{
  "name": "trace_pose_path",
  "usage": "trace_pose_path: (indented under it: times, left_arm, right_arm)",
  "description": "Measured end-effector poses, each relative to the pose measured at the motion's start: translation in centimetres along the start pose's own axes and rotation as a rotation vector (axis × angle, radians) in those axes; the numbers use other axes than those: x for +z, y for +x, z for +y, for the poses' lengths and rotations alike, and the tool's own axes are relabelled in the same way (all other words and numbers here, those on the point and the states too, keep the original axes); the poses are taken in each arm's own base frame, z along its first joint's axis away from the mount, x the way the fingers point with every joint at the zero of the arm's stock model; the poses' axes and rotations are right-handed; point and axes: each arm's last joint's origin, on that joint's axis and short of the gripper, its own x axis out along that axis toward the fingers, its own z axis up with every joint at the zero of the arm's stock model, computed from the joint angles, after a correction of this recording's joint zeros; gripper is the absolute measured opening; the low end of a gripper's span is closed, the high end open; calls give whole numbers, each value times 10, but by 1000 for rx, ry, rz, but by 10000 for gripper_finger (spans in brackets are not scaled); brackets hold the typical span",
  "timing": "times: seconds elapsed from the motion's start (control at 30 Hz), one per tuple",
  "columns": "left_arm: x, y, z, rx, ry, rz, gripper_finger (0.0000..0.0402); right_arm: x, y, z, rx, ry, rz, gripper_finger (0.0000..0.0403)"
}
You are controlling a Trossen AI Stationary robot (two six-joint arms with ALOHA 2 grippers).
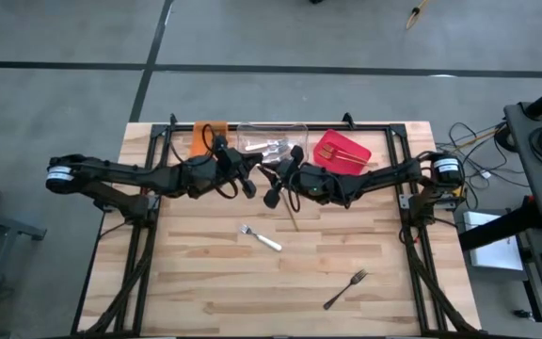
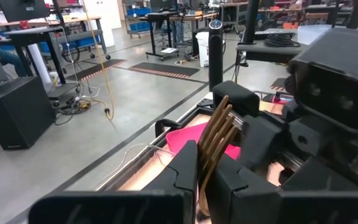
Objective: Sort silverware by color (type)
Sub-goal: Put the gold fork into the red bin
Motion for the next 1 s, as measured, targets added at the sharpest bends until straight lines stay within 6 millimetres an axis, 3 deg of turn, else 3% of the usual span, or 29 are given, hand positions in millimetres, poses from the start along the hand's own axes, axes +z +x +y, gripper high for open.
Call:
trace_pose_path:
  times: [0.1,0.37,0.53,0.8,1.0]
  left_arm:
    - [0,0,0,-1,1,-2,0]
    - [-1,0,0,-4,32,7,5]
    - [1,-2,0,-26,70,0,44]
    - [19,-19,10,-24,206,-59,123]
    - [38,-44,25,-8,279,-127,150]
  right_arm:
    - [0,0,0,5,0,-2,18]
    - [-1,-1,0,4,2,23,12]
    - [2,-3,-4,-8,-18,105,11]
    - [38,0,-22,-50,-138,449,11]
    - [71,1,-64,71,-40,754,11]
